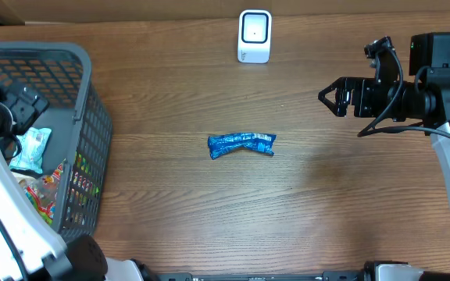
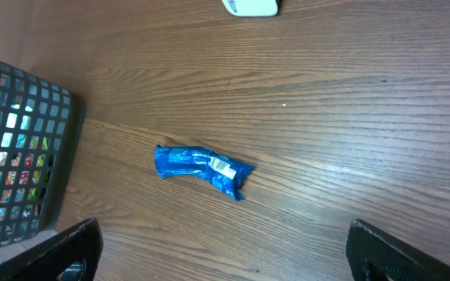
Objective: Scan the item barcode
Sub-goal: 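Carry the blue bar out and drop it on the table centre, then reach the left gripper into the basket and grasp the Haribo bag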
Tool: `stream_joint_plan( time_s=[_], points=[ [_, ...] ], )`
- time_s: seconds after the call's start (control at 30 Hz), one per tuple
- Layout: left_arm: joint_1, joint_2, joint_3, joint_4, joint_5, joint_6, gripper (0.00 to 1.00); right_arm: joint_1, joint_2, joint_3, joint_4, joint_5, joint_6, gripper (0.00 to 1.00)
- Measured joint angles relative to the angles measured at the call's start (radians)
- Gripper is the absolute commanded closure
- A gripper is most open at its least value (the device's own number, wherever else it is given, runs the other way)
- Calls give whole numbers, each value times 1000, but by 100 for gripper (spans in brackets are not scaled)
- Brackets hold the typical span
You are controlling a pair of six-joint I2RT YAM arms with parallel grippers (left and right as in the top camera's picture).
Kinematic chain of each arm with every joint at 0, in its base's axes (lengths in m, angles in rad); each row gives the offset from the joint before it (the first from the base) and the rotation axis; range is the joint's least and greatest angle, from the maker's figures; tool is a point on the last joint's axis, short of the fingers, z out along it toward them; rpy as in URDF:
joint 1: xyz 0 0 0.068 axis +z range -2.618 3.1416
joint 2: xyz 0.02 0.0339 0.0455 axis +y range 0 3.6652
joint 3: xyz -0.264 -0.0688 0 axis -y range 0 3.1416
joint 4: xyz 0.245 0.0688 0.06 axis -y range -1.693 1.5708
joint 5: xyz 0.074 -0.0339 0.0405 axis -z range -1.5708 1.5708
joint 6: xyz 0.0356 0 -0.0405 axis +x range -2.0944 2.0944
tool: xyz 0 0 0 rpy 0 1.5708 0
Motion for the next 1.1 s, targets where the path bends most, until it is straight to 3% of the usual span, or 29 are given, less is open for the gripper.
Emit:
stream_joint_plan(
  time_s=[0.2,0.43,0.47,0.5,0.53,0.6,0.77,0.87,1.1],
  points=[
    [84,13,-482,228,1,-34,1,0,0,0,-10,0,0,0],
    [84,6,-858,566,34,-8,6,0,0,0,-9,0,0,0],
    [84,5,-900,621,27,-5,16,0,0,0,-10,0,0,0],
    [84,5,-921,644,24,-5,34,0,0,0,-11,0,0,0],
    [84,3,-941,670,19,-1,62,0,0,0,-9,0,0,0],
    [84,3,-971,697,8,2,96,0,0,0,-9,0,0,0],
    [82,0,-945,659,8,9,96,0,0,0,-10,0,0,0],
    [82,11,-837,500,6,18,96,0,0,0,-9,0,0,0],
    [82,19,-178,164,17,115,96,0,0,0,-11,0,0,0]
  ],
)
